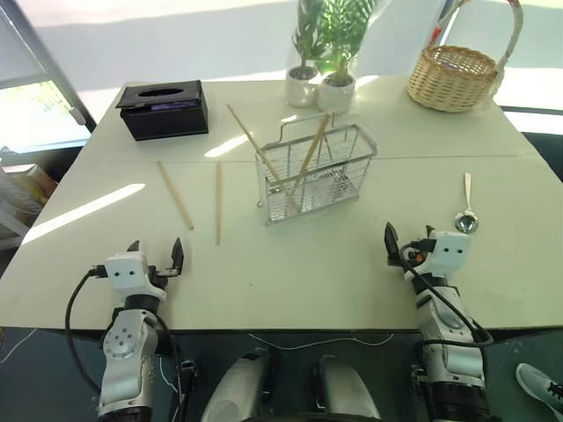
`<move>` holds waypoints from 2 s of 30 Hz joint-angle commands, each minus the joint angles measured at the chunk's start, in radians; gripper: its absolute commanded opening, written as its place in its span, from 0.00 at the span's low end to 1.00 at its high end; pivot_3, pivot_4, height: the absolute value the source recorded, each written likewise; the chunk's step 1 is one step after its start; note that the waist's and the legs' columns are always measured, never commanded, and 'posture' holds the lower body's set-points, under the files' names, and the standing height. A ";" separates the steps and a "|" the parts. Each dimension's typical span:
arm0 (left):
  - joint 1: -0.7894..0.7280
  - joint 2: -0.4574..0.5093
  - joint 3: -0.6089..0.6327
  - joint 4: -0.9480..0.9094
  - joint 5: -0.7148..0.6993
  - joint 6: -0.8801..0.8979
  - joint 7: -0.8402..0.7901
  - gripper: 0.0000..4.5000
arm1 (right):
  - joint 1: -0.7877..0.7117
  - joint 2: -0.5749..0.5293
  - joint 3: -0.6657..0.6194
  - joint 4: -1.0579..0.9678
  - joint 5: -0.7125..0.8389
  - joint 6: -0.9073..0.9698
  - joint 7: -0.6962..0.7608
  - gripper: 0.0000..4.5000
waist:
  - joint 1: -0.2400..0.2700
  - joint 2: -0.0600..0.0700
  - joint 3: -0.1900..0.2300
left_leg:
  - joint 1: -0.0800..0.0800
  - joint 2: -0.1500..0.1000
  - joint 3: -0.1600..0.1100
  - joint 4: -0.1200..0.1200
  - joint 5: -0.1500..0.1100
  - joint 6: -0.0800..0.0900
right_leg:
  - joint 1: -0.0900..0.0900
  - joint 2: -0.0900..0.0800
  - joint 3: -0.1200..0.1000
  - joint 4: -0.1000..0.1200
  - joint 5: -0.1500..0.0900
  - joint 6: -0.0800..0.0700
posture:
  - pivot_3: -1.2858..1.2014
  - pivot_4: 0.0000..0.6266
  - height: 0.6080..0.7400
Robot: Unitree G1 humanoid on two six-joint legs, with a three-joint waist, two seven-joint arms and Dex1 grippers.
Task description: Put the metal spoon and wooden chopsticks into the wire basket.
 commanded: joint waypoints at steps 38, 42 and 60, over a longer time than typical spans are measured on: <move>-0.055 0.256 0.040 -0.252 -0.292 0.194 -0.289 0.99 | -0.062 -0.010 -0.010 0.014 0.005 -0.026 0.012 1.00 | -0.001 -0.001 0.001 | 0.000 0.000 0.000 0.000 0.000 0.000 | 0.000 0.000 0.000 0.000 0.000 0.000 | 0.52 0.24 1.00; -0.022 0.492 0.046 -0.400 -0.500 0.410 -0.518 0.99 | -0.070 -0.016 -0.016 0.024 0.006 -0.026 0.014 1.00 | -0.003 0.000 0.000 | 0.000 0.000 0.000 -0.001 0.000 0.000 | -0.001 0.000 0.000 0.001 0.000 0.000 | 0.52 0.24 1.00; -0.136 0.720 -0.061 -0.500 -0.563 0.644 -0.735 0.99 | -0.205 -0.275 -0.155 -0.213 0.020 0.516 -0.073 1.00 | 0.000 0.001 0.001 | 0.000 0.001 0.002 -0.011 0.002 -0.003 | -0.006 0.000 0.004 -0.001 -0.002 -0.005 | 0.52 0.24 1.00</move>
